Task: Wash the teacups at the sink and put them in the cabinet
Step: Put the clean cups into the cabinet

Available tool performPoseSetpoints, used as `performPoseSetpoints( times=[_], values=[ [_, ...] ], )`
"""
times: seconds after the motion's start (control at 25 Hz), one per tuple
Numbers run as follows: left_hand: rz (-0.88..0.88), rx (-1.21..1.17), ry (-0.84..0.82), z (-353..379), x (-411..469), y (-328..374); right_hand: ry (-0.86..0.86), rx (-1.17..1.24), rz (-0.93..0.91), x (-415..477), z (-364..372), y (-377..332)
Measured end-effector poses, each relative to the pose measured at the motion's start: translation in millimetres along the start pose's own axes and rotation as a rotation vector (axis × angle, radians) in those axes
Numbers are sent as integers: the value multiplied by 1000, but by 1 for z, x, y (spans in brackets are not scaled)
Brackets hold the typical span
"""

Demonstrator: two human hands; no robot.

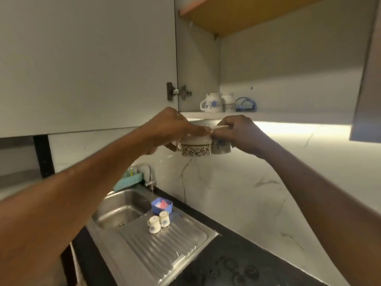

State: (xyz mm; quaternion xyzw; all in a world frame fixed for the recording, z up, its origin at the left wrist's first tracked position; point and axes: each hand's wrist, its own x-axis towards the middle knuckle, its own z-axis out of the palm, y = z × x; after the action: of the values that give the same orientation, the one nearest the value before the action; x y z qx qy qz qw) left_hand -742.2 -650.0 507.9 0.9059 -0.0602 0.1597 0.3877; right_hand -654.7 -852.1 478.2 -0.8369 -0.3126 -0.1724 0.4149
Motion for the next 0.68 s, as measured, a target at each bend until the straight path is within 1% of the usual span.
performPoseSetpoints(
  times=[0.16, 0.32, 0.48, 0.6, 0.68],
  values=[
    [94, 7, 10, -34, 19, 55, 104, 48, -45, 24, -48, -36],
    [144, -24, 54, -46, 49, 93, 124, 22, -57, 51, -90, -51],
    [174, -37, 45, -31, 93, 103, 80, 19, 29, 79, -115, -33],
    [140, -59, 48, -6, 129, 94, 72, 53, 117, 96, -117, -6],
    [101, -51, 64, 10, 145, 84, 29, 82, 208, 103, -113, 13]
  ],
)
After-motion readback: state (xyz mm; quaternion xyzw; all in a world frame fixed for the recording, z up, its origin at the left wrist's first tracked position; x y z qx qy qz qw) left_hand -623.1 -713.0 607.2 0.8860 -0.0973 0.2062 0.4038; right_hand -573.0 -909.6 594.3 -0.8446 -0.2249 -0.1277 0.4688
